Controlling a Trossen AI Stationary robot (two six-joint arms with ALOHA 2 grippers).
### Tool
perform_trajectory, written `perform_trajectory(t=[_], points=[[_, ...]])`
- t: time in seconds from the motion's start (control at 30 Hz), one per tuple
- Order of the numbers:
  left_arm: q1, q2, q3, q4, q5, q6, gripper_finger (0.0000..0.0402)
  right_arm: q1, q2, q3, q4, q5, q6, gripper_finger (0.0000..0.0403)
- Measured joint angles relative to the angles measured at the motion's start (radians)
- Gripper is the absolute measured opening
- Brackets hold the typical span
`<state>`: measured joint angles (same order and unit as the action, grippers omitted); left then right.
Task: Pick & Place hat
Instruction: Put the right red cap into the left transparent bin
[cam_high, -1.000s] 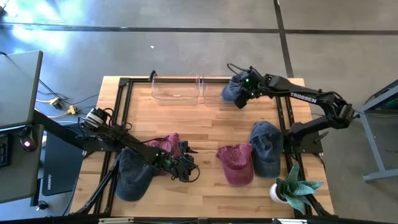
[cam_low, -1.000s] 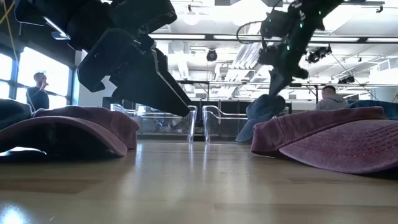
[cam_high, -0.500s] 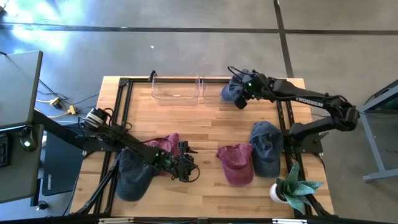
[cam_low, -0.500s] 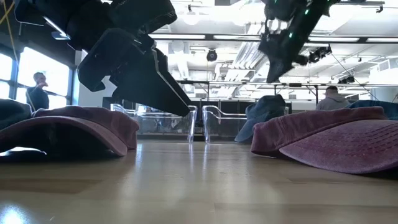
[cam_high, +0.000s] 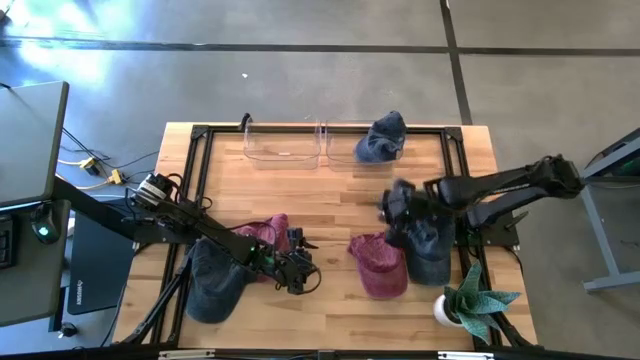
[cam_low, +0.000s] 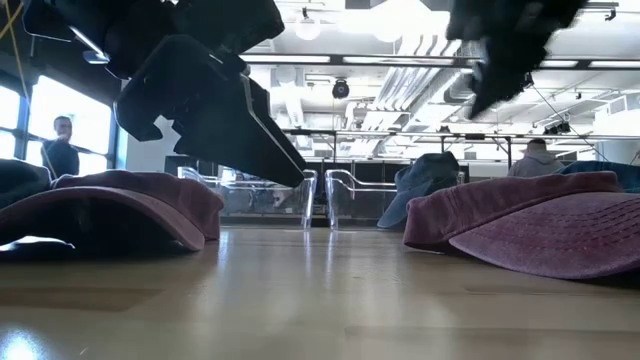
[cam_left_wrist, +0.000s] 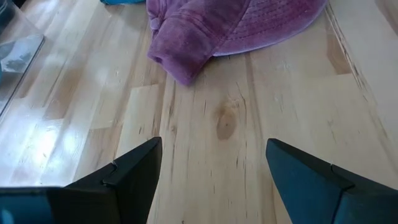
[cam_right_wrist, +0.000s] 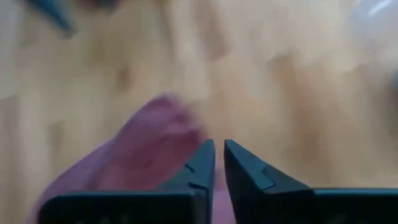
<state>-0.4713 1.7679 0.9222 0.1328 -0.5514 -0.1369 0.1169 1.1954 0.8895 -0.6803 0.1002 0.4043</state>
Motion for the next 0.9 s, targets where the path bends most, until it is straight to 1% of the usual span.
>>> perform_trajectory(t=[0.1,0.17,0.33,0.4,0.47,0.53,0.6,0.7,0.8,0.9], points=[[0.000,0.000,0.000,0.004,0.000,-0.002,0.0282,0.011,0.001,-0.064,0.013,-0.091,0.123,0.0079],[0.001,0.000,0.000,0.012,0.000,-0.002,0.0282,-0.004,0.008,-0.105,0.014,-0.107,0.171,0.0118],[0.001,0.000,0.000,0.046,0.001,0.014,0.0282,-0.082,0.071,-0.168,0.019,-0.087,0.191,0.0218],[0.001,0.000,0.000,0.050,0.002,0.027,0.0282,-0.115,0.117,-0.171,0.024,-0.114,0.191,0.0243],[0.002,0.000,0.000,0.053,0.002,0.029,0.0282,-0.139,0.169,-0.171,0.044,-0.170,0.176,0.0255],[0.012,0.000,0.000,0.051,0.016,0.029,0.0282,-0.152,0.224,-0.171,0.076,-0.243,0.160,0.0258],[0.024,0.000,0.000,0.051,0.053,0.028,0.0282,-0.158,0.275,-0.171,0.097,-0.321,0.155,0.0253],[0.038,0.000,0.000,0.051,0.106,0.015,0.0282,-0.163,0.328,-0.171,0.135,-0.410,0.147,0.0236],[0.046,0.000,0.000,0.048,0.118,-0.004,0.0282,-0.164,0.351,-0.171,0.154,-0.451,0.140,0.0201],[0.045,0.000,0.000,0.043,0.086,-0.007,0.0282,-0.164,0.353,-0.171,0.181,-0.457,0.129,0.0143]])
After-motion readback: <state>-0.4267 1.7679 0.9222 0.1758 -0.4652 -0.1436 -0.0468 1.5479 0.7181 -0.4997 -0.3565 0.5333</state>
